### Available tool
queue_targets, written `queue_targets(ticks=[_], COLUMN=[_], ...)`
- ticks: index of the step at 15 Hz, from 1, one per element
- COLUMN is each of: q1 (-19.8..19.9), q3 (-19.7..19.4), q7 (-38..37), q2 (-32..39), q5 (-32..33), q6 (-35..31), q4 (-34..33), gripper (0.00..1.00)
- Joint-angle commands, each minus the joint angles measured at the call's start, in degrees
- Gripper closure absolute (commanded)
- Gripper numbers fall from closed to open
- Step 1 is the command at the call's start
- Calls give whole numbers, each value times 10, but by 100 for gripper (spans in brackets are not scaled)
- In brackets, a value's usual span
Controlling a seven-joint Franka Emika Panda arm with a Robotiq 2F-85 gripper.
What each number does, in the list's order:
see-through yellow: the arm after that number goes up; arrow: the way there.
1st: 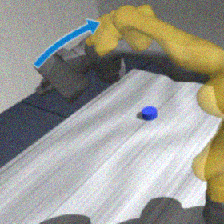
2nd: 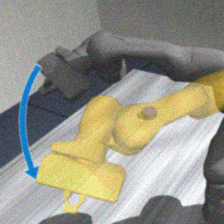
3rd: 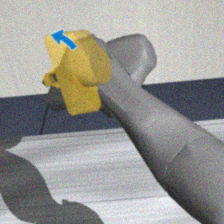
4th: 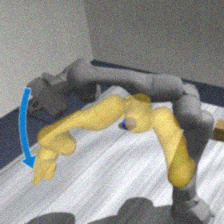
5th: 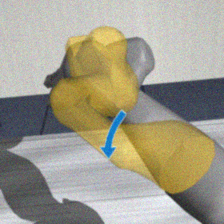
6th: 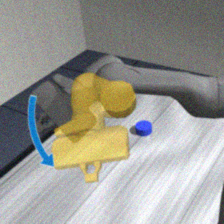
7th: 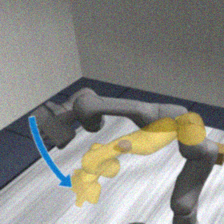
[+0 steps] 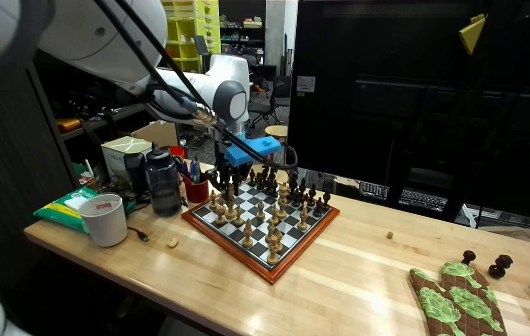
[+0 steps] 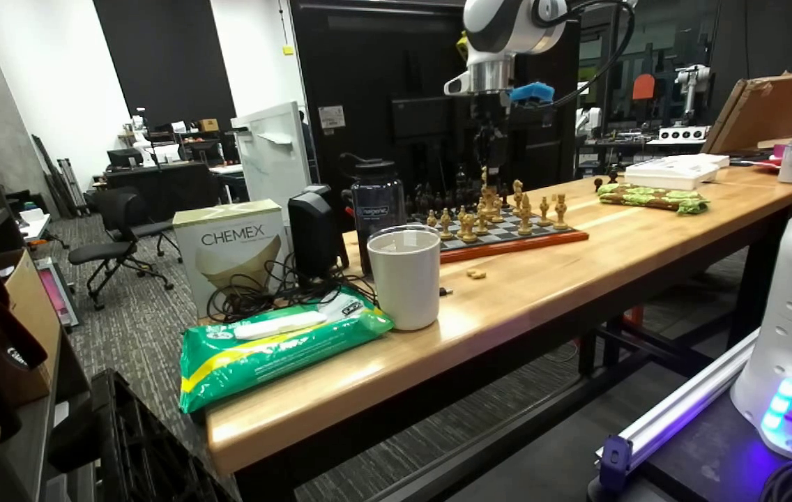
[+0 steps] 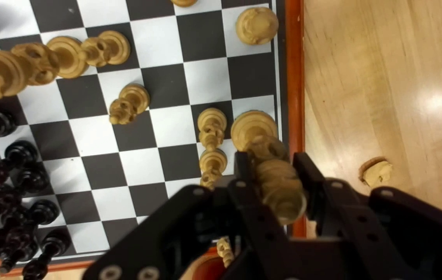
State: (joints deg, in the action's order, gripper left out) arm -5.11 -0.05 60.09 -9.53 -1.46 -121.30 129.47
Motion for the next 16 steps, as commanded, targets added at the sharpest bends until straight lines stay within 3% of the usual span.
queue_targets(ticks=[1, 16], q1=[2, 8], q3=[5, 1], q7=[-24, -50], q2=[-25, 3], q5=[13, 57], q6=[29, 111], q4=[-6, -103], gripper=[92, 92])
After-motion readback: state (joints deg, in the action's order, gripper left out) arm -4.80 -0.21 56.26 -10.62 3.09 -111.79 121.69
